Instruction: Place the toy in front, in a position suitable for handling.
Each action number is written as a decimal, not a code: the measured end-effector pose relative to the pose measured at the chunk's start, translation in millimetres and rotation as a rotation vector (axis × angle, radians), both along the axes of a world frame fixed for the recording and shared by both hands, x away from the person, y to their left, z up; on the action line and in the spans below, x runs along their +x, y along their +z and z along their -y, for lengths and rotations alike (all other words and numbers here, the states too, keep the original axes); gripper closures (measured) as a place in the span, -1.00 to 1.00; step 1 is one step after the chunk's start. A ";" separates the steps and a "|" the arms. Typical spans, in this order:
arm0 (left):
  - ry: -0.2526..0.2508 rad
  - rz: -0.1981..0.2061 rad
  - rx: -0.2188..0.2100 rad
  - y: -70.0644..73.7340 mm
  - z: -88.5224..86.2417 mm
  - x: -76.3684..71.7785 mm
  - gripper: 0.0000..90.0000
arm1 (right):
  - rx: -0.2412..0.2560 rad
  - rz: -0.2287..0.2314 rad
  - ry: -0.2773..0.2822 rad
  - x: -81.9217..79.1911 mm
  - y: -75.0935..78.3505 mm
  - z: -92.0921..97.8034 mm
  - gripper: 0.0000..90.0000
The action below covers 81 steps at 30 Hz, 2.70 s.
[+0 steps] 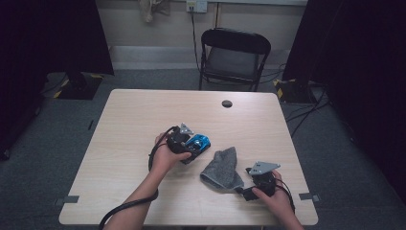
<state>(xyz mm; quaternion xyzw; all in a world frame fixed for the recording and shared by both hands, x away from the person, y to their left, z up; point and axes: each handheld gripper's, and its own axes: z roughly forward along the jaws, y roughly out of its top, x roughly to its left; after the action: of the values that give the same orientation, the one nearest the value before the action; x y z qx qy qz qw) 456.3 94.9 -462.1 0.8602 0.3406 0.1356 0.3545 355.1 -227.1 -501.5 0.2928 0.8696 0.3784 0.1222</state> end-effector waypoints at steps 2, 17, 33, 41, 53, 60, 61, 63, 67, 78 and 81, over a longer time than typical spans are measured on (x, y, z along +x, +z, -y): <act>-0.003 0.008 0.008 0.5 -10.2 -9.0 -0.62 | 0.000 0.000 0.000 0.0 0.0 0.0 -0.74; 0.007 -0.024 -0.026 -25.5 -33.8 -29.9 -0.64 | 0.000 0.000 0.000 0.0 0.0 0.0 -0.74; 0.011 0.028 -0.024 -36.1 -31.1 -29.7 -0.47 | -0.001 0.000 -0.002 -0.2 0.1 -0.2 -0.74; 0.010 0.045 -0.039 -38.1 -32.6 -30.9 -0.46 | -0.021 -0.045 -0.049 -1.0 14.6 1.8 -0.68; 0.008 0.046 -0.040 -38.3 -32.5 -30.9 -0.46 | 0.122 -0.148 -0.192 12.2 81.2 -29.9 -0.49; 0.009 0.046 -0.039 -38.2 -32.5 -30.9 -0.46 | 0.072 -0.158 -0.303 30.5 38.1 -74.0 -0.42; 0.008 0.045 -0.039 -38.2 -32.6 -30.8 -0.46 | 0.072 -0.158 -0.303 30.5 38.1 -74.0 -0.42; 0.008 0.046 -0.039 -38.2 -32.6 -30.9 -0.46 | 0.015 -0.126 -0.305 32.6 26.7 -84.6 -0.40; 0.008 0.046 -0.040 -38.3 -32.5 -30.9 -0.46 | -0.020 -0.097 -0.305 33.7 16.0 -87.4 -0.41; 0.013 0.047 -0.044 -38.4 -32.2 -31.1 -0.46 | -0.076 -0.031 -0.252 34.0 15.1 -89.6 0.17; 0.014 0.046 -0.045 -38.5 -32.2 -31.1 -0.46 | -0.080 -0.034 -0.231 36.8 16.9 -88.1 0.46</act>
<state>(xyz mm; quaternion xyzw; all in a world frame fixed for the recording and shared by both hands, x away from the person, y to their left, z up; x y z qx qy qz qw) 425.3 127.1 -500.6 0.8463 0.3411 0.1501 0.3807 391.9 -139.0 -484.6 0.3922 0.8464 0.3219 0.1616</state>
